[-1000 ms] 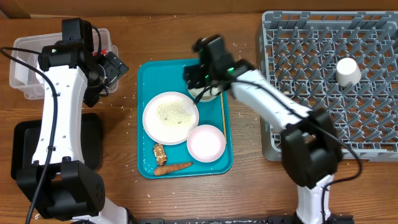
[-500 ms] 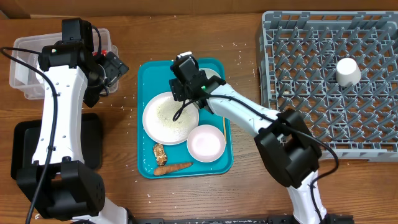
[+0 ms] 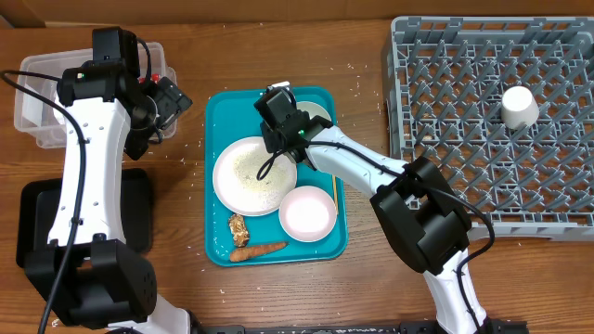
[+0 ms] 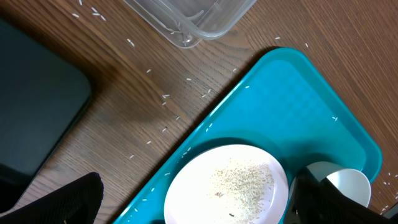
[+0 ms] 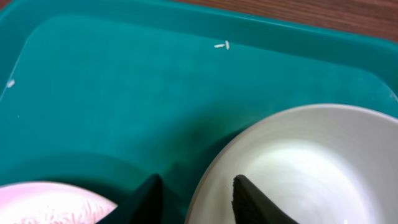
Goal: Sort waste into correct bins and load items into the dishwasher
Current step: 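Grasp the small white bowl rim and carry it to the rack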
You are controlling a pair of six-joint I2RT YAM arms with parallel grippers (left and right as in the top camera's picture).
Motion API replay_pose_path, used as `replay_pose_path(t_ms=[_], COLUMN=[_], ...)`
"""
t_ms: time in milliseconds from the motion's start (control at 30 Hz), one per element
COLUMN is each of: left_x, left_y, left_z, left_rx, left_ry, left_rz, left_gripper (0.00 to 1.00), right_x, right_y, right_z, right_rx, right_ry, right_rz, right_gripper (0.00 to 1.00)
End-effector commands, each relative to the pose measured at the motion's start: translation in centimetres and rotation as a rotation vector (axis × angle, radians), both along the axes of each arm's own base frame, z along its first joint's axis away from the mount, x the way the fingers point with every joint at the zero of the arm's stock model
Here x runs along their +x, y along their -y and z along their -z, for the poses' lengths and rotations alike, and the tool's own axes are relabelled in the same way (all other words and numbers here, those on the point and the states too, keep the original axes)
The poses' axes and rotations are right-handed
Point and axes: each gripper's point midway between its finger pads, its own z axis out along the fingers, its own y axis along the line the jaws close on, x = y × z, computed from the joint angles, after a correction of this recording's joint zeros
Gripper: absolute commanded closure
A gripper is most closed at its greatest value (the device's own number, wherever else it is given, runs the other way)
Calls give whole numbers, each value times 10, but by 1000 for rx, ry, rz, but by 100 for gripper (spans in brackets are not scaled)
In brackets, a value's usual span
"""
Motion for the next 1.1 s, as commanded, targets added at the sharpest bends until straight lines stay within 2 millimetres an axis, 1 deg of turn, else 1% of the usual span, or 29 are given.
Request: replay_pose_path(t_ms=[0,100,233,300,433,500,533,567,600,667,700,733,800,867,933,1000,1033,1067], left_x=[-2,-2,-2,-2,-2,-2,-2,-2,-2,-2,-2,-2,-2,-2,-2,-2,-2,-2], left_y=[2,2,2,2,2,2,2,2,2,2,2,2,2,2,2,2,2,2], left_z=[-5,-5,-5,-5,-5,-5,-5,-5,-5,-5,-5,-5,-5,-5,-5,-5,-5,-5], left_rx=[6,6,6,6,6,6,6,6,6,6,6,6,6,6,6,6,6,6], left_ry=[12,12,12,12,12,12,12,12,12,12,12,12,12,12,12,12,12,12], left_rz=[-1,0,0,-1,-1,-1,-1,0,0,-1,0,0,0,-1,-1,0,-1,0], left_gripper=[0,0,0,0,0,0,0,0,0,0,0,0,0,0,0,0,0,0], right_x=[5,4,4,5,7,12,15,18,21,29,33,39,46,56,61,65,69,71], right_y=[1,-1,2,2,5,15,23,29,38,65,77,95,119,150,177,208,237,251], right_z=[-6,-15,-32,-42,-80,-109,-128,-140,-156,-192,-204,-219,-235,-248,-257,-260,-260,-257], right_rx=[8,16,23,29,55,57,63,70,85,150,184,240,326,466,605,723,816,856], right_ry=[17,25,33,40,79,128,157,173,192,223,230,230,216,176,138,107,85,73], right_rz=[20,18,22,23,31,64,85,98,115,169,189,199,190,145,80,26,4,2], right_gripper=[68,80,95,96,96,96,96,96,96,96,96,96,96,96,96,96,96,96])
